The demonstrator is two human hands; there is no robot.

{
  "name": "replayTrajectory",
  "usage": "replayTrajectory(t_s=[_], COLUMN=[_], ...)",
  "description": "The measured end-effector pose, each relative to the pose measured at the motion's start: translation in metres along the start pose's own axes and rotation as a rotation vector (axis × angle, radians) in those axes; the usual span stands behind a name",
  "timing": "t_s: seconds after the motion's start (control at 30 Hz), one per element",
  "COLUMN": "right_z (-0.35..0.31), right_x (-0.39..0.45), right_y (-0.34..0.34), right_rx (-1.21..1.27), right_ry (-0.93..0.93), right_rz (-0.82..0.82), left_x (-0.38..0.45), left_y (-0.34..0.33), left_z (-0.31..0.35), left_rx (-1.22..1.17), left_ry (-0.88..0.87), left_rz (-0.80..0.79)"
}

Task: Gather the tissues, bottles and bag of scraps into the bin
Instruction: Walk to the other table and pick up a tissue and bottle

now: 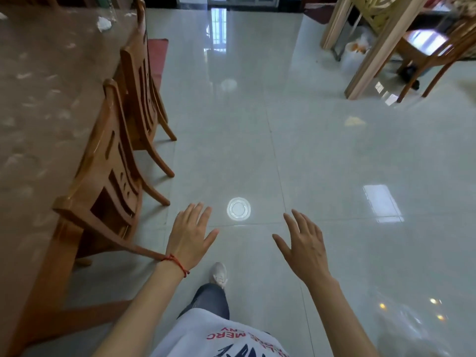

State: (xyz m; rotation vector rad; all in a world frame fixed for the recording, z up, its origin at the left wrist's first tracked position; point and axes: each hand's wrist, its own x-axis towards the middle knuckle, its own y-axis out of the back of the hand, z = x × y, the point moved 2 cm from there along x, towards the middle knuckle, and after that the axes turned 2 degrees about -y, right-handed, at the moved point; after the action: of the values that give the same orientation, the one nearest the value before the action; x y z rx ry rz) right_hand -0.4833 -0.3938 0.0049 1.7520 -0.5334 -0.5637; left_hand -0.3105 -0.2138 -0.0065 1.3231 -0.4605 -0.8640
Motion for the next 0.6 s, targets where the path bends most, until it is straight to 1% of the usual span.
replayTrajectory(t_s=[0.33, 0.6], right_z=[-0.027, -0.023], right_x=[0.157, 0.29], right_y=[0.015, 0.02], right_rx=[0.016, 0.007], right_ry=[-0.027, 0.013], right_rz=[0.002, -0.027], left_x=[0.157, 0.278], left_y=[0.049, 0.068], left_z=[-0.047, -0.064], left_rx=[0.039, 0.006], left_ry=[-0.05, 0.002], left_rz=[0.031, 0.033])
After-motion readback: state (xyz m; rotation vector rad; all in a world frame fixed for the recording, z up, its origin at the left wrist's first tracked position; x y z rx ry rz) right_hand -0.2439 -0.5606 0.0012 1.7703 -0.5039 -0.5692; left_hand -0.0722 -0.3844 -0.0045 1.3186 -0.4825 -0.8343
